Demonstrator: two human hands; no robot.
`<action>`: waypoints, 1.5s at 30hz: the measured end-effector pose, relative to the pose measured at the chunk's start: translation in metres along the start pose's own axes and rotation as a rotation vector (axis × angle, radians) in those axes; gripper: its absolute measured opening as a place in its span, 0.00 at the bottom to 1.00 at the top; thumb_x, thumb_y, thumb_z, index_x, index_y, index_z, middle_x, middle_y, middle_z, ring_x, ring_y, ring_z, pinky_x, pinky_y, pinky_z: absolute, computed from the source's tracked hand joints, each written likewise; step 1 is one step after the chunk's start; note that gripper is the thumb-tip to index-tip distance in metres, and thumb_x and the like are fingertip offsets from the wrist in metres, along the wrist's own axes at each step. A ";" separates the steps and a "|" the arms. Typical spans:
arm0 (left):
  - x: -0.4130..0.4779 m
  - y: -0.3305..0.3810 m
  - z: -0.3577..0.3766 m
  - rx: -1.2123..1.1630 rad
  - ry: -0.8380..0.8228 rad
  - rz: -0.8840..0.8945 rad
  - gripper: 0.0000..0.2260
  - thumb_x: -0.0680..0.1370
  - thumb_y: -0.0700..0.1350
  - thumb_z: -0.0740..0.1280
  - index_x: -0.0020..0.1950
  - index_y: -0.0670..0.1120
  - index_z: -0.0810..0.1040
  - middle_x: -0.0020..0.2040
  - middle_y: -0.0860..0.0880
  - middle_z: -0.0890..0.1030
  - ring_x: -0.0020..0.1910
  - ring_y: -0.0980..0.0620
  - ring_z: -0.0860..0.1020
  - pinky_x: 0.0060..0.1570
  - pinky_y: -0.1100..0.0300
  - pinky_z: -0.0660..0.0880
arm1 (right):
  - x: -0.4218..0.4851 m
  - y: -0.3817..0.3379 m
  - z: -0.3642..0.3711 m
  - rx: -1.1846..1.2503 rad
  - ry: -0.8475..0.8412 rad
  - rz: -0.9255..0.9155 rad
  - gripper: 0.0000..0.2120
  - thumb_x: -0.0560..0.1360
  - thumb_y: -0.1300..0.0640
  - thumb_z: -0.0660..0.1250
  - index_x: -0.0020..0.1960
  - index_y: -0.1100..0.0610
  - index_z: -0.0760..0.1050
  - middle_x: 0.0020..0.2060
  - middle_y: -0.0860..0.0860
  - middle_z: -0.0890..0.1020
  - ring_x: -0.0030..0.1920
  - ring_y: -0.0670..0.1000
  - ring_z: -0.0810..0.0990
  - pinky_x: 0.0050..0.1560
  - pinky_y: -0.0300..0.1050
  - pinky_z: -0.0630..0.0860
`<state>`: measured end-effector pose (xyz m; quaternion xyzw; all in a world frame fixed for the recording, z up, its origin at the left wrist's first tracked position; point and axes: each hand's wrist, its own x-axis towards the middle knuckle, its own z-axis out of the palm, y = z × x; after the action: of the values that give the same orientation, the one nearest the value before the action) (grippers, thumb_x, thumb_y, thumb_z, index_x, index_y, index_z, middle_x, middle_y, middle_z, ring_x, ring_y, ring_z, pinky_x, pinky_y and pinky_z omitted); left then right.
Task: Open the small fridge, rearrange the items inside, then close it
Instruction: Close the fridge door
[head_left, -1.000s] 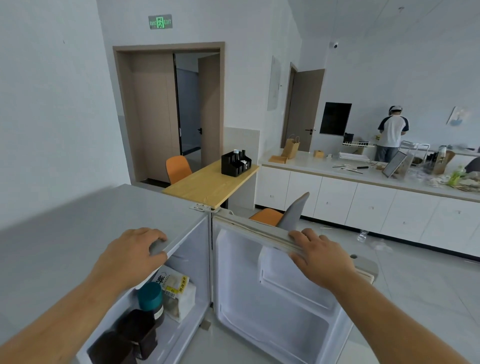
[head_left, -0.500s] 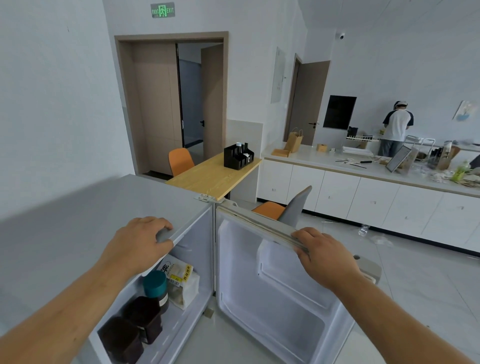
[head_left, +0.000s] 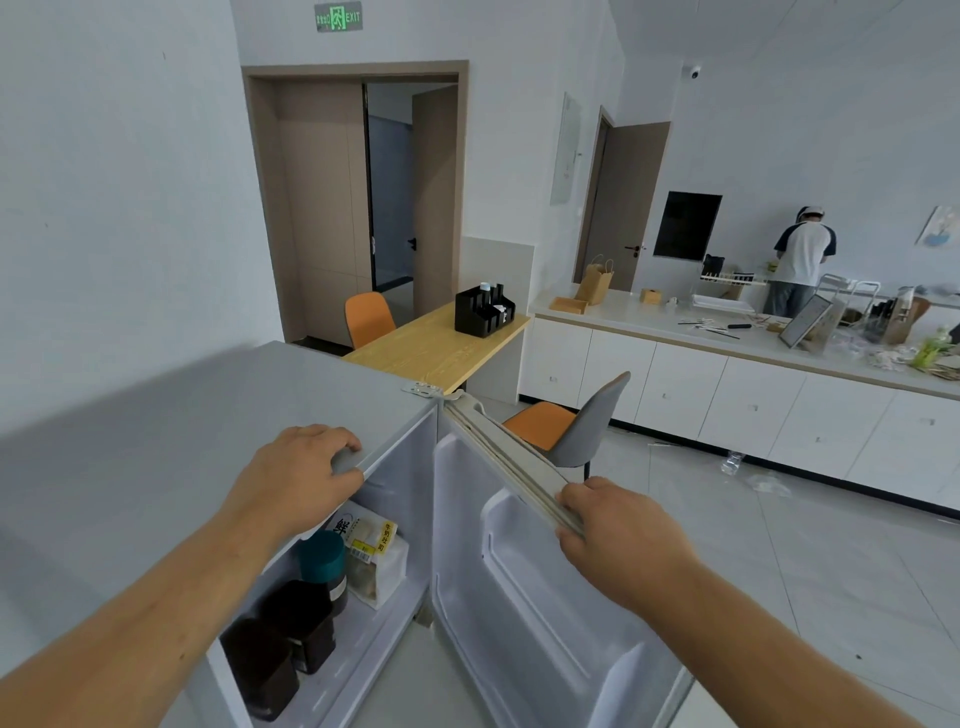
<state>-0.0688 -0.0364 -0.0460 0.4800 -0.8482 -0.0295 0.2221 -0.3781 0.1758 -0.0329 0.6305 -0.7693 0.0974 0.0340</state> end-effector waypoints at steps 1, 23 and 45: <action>0.000 0.000 0.000 -0.004 -0.002 -0.001 0.13 0.77 0.58 0.67 0.61 0.59 0.77 0.59 0.56 0.80 0.55 0.53 0.74 0.52 0.53 0.78 | -0.001 -0.004 -0.002 -0.008 -0.008 -0.020 0.11 0.80 0.44 0.59 0.57 0.47 0.74 0.47 0.46 0.75 0.44 0.50 0.77 0.44 0.49 0.78; 0.002 -0.002 0.000 -0.012 0.006 0.014 0.14 0.77 0.58 0.64 0.60 0.58 0.77 0.57 0.57 0.79 0.54 0.53 0.73 0.53 0.52 0.76 | -0.020 -0.108 0.019 0.329 0.207 -0.126 0.05 0.77 0.47 0.58 0.44 0.44 0.72 0.40 0.41 0.75 0.43 0.42 0.73 0.42 0.34 0.68; 0.005 -0.004 0.001 -0.025 -0.012 -0.006 0.14 0.77 0.59 0.58 0.58 0.60 0.78 0.58 0.57 0.80 0.55 0.53 0.72 0.54 0.50 0.73 | 0.009 -0.154 0.034 0.303 0.200 -0.418 0.10 0.80 0.48 0.60 0.43 0.48 0.75 0.41 0.41 0.76 0.44 0.46 0.69 0.50 0.43 0.70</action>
<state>-0.0686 -0.0427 -0.0462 0.4795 -0.8476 -0.0436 0.2232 -0.2268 0.1322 -0.0478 0.7606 -0.5921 0.2641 0.0342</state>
